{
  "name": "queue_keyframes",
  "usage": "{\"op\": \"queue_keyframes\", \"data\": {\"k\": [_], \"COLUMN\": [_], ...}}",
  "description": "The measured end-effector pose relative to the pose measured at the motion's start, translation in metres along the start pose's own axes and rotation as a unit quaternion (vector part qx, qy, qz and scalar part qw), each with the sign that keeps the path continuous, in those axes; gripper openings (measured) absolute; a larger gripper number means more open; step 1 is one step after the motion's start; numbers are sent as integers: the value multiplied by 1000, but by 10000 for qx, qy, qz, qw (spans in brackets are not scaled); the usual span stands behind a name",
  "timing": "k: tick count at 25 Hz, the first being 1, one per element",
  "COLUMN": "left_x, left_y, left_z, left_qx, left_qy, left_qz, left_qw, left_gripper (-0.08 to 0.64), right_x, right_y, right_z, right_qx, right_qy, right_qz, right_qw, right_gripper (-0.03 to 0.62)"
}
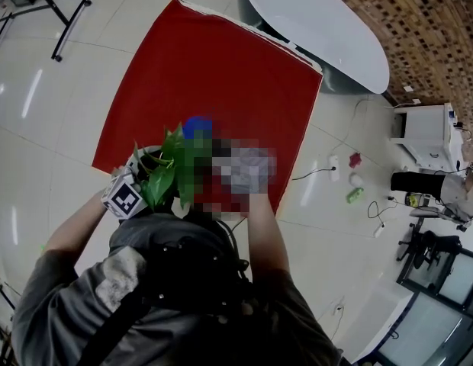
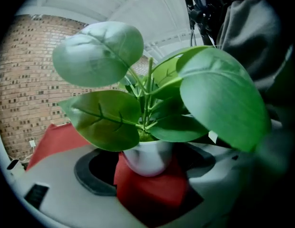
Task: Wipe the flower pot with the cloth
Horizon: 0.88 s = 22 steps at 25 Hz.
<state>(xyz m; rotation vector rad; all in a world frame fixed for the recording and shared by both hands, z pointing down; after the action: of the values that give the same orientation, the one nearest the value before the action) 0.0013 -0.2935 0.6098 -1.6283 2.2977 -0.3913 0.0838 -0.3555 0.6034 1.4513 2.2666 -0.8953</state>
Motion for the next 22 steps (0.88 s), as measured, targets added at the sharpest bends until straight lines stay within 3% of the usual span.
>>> {"op": "queue_keyframes", "data": {"k": [3, 7, 10, 17, 22], "left_x": [-1, 2, 2, 2, 10], "left_y": [2, 2, -4, -5, 13], "left_z": [-3, -3, -1, 1, -5], "left_qx": [22, 369, 62, -87, 283], "left_qy": [-154, -154, -181, -62, -226], "left_qz": [-214, -283, -317, -306, -166], "left_qw": [9997, 9988, 9993, 9995, 9992], "left_gripper": [423, 423, 423, 428, 428], "right_x": [-5, -12, -14, -14, -7], "right_y": [-7, -6, -5, 0, 14], "right_z": [-14, -23, -25, -22, -28], "right_qx": [159, 341, 367, 152, -10], "right_qy": [-41, 170, 327, 399, 209], "right_qz": [-153, -514, -781, -1306, -1779], "right_qw": [9997, 9980, 9957, 9905, 9838], "right_gripper": [58, 58, 58, 60, 60]}}
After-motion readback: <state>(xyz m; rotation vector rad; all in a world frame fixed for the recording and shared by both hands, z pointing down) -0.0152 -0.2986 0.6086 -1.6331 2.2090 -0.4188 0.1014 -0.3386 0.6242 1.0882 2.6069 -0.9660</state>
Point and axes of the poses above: the fingertips, and each gripper's own axes: y backward along the fingers, x to its left, z out of its top, the point moved 2 cm from there along y, backward along the fingers, and after that the axes turned 5 degrees about z, right-handed, at the moved point
